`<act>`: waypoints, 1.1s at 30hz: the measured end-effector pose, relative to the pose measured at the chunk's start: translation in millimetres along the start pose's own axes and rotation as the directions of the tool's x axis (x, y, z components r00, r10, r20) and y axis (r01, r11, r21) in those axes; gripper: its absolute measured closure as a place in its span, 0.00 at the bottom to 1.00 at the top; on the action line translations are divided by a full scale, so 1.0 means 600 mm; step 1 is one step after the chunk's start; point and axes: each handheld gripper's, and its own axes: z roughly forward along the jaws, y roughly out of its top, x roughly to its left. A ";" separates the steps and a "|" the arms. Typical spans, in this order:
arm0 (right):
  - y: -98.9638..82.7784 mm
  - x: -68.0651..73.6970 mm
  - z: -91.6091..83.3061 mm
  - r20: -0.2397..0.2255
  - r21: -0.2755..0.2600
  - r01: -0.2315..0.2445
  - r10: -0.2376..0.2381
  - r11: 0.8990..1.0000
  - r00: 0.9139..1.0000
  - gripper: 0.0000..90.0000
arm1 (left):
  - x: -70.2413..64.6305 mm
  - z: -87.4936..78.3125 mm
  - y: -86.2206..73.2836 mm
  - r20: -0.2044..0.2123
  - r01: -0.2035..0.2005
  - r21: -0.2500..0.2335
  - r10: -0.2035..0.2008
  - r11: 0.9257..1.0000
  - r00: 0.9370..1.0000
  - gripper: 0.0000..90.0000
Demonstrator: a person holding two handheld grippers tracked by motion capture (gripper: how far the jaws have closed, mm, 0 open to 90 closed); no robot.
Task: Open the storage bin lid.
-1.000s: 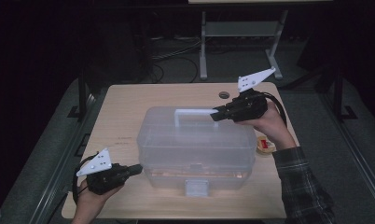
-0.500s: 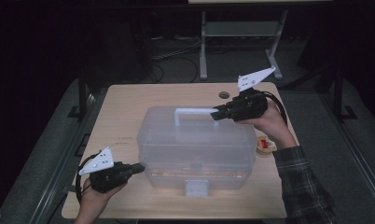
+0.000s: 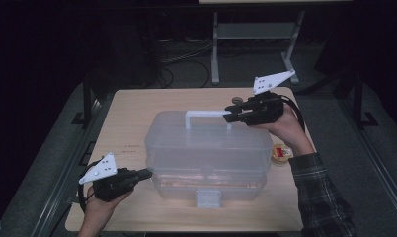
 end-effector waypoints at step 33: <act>-0.007 -0.009 -0.080 0.189 -0.097 -0.065 0.082 0.993 0.979 0.46 | 0.019 0.010 0.043 -0.025 -0.056 -0.031 0.055 0.998 0.998 1.00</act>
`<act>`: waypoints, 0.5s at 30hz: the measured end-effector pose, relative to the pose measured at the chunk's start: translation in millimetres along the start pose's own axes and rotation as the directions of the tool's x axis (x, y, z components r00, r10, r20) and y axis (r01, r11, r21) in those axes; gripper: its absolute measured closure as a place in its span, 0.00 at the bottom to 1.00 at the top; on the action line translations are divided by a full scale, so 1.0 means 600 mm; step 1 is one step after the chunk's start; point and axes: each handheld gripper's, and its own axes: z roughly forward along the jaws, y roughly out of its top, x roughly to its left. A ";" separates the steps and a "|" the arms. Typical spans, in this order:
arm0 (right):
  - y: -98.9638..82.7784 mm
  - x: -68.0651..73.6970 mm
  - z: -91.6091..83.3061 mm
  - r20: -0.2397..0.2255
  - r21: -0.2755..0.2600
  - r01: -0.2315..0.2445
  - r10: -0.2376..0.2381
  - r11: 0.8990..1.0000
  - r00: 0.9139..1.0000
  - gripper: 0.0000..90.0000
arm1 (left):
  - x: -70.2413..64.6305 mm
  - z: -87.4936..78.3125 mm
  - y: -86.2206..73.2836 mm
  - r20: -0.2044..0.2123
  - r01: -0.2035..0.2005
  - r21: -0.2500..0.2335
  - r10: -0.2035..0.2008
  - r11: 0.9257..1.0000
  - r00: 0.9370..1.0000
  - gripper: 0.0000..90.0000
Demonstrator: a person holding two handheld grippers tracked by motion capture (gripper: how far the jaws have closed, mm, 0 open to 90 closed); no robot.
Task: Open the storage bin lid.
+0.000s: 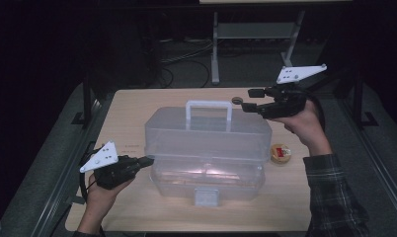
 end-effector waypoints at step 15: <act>-0.041 -0.008 -0.074 0.106 -0.010 -0.050 0.051 0.999 0.993 0.43 | 0.009 0.002 0.018 -0.011 -0.030 -0.018 0.030 0.999 0.999 1.00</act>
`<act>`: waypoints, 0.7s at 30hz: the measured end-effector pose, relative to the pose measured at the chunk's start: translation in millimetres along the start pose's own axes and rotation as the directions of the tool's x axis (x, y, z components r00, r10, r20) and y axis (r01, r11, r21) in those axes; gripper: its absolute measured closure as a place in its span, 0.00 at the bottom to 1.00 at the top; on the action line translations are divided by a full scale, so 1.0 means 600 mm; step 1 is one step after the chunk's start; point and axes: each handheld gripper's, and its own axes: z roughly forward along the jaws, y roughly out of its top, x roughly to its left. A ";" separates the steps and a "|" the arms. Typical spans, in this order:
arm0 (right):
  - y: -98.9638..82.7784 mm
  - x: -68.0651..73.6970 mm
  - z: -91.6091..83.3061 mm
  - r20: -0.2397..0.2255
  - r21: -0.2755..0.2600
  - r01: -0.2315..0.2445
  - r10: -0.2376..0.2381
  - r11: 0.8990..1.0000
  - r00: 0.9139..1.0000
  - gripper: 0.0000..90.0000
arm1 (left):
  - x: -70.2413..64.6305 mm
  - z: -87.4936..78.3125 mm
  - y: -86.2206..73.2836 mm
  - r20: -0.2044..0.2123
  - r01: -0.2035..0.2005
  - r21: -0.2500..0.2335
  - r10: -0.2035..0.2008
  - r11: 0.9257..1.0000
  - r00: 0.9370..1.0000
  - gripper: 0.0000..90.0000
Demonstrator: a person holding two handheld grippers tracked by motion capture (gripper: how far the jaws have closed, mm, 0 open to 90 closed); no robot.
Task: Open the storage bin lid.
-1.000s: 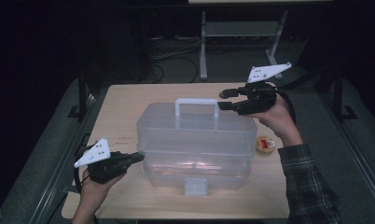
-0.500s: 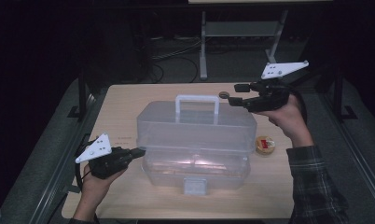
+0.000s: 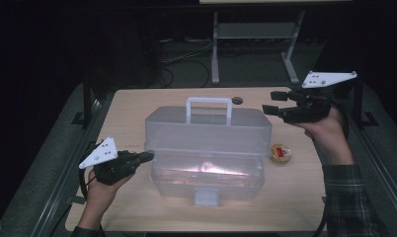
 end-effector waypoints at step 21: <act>-0.088 0.019 -0.043 0.127 0.040 -0.049 0.043 0.998 0.991 0.43 | 0.018 0.008 0.016 -0.029 -0.017 0.001 0.017 1.000 0.999 1.00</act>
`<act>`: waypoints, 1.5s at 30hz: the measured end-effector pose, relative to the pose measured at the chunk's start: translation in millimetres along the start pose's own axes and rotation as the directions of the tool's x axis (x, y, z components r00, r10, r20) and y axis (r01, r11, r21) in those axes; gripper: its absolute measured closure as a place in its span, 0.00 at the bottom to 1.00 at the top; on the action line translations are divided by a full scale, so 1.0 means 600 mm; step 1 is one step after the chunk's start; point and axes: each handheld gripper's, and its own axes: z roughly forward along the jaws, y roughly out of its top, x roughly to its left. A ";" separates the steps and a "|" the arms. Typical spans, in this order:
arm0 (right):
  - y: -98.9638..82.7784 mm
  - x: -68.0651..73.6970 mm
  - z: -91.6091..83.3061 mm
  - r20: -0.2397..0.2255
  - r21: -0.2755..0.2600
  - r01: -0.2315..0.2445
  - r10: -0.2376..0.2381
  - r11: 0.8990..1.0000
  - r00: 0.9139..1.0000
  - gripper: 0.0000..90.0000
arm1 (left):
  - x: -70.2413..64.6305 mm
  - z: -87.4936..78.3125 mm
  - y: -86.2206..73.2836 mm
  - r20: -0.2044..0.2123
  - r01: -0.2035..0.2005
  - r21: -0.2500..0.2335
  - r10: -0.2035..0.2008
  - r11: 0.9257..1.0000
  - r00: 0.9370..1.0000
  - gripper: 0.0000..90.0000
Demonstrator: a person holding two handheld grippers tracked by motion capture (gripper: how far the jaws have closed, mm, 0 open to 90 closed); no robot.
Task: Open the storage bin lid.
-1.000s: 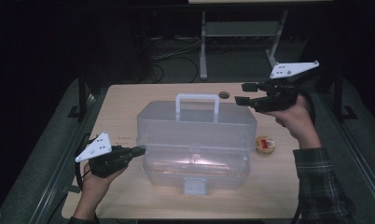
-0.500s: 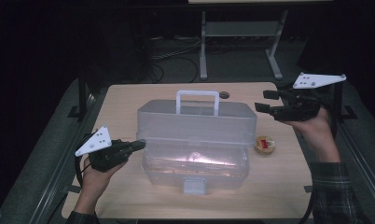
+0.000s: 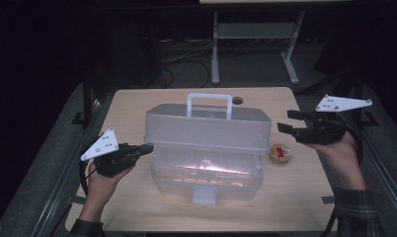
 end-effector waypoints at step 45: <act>-0.039 0.094 0.028 -0.048 -0.011 0.010 -0.010 1.000 0.999 0.41 | 0.014 0.005 0.016 0.006 -0.015 -0.015 0.015 1.000 1.000 1.00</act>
